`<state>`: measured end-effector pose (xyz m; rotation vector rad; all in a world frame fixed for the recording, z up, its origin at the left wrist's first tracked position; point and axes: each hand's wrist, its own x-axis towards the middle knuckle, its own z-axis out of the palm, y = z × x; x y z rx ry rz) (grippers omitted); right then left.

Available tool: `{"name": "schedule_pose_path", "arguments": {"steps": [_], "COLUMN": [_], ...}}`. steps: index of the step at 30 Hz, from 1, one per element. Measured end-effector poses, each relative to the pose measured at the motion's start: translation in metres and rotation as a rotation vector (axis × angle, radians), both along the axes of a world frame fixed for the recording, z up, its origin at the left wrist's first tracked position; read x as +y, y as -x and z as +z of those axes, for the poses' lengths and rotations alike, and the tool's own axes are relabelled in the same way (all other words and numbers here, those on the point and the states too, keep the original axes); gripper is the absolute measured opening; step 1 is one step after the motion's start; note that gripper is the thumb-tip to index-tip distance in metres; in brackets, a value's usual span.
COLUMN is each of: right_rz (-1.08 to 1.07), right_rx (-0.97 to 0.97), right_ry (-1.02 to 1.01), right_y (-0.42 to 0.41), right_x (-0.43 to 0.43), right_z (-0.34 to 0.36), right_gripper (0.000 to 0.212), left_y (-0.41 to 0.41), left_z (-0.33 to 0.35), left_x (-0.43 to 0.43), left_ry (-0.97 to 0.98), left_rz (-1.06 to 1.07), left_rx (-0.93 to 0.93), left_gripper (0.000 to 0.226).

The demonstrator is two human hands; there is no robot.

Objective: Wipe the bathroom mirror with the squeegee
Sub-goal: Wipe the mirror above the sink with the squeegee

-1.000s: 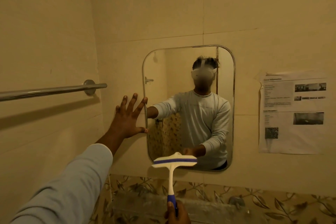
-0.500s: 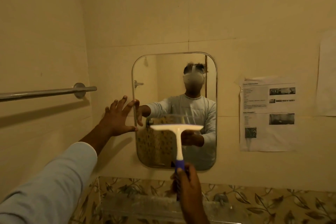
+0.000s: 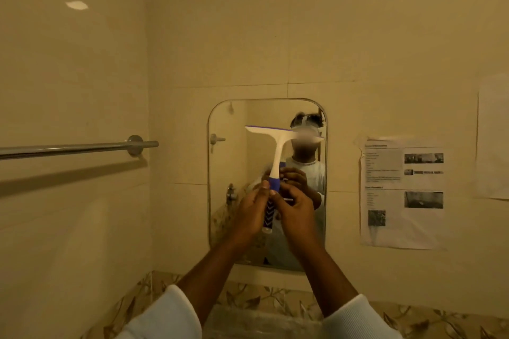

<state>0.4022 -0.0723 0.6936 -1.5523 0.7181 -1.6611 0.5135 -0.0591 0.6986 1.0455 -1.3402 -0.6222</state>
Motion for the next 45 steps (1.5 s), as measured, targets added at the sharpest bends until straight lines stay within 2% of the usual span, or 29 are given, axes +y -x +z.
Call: {"name": "schedule_pose_path", "arguments": {"steps": [3, 7, 9, 13, 14, 16, 21, 25, 29, 33, 37, 45], "right_rz": [-0.008, 0.04, -0.119, -0.605, -0.71, -0.857, -0.943, -0.993, -1.036, -1.043, -1.051, -1.069], "right_rx": [0.078, 0.333, 0.361, 0.311, 0.361, 0.513, 0.869, 0.873, 0.862, 0.83, 0.814, 0.788], "right_ry": [0.099, 0.23, 0.293, 0.4, 0.432, 0.527, 0.765, 0.796, 0.869, 0.922, 0.939, 0.951], "right_y": [0.008, 0.032, 0.049, 0.097, 0.108, 0.126, 0.15, 0.149, 0.151, 0.15, 0.152, 0.151], "right_x": [-0.002, -0.011, -0.025, -0.067, -0.08, -0.106, -0.153, -0.176, -0.186, -0.189, -0.192, -0.197], "right_z": [0.009, 0.026, 0.041, 0.084, 0.093, 0.108, 0.126, 0.121, 0.118, 0.117, 0.116, 0.117], "right_gripper": [0.018, 0.021, 0.018, 0.012, 0.013, 0.029, 0.054, 0.061, 0.066, 0.068, 0.07, 0.07], "left_y": [0.023, 0.03, 0.028, 0.024, 0.024, 0.025, 0.019, 0.006, -0.014, -0.029, -0.036, -0.046], "left_z": [0.001, 0.007, 0.011, 0.019, 0.021, 0.025, 0.035, 0.045, 0.061, 0.082, 0.094, 0.079], "left_x": [0.01, 0.015, 0.015, 0.014, 0.014, 0.013, 0.007, -0.003, -0.01, -0.017, -0.029, -0.047], "left_ry": [0.03, 0.058, 0.051, 0.051, 0.058, 0.07, 0.071, 0.089, 0.089, 0.058, 0.045, -0.001], "left_rz": [-0.054, -0.008, 0.007, -0.037, -0.043, -0.046, -0.019, 0.115, 0.226, 0.268, 0.292, 0.366], "left_rx": [0.118, 0.141, 0.176, 0.312, 0.338, 0.389, 0.39, 0.332, 0.351, 0.397, 0.369, 0.333], "left_gripper": [0.043, 0.03, 0.029, 0.042, 0.047, 0.049, 0.05, 0.062, 0.061, 0.062, 0.062, 0.063]}}
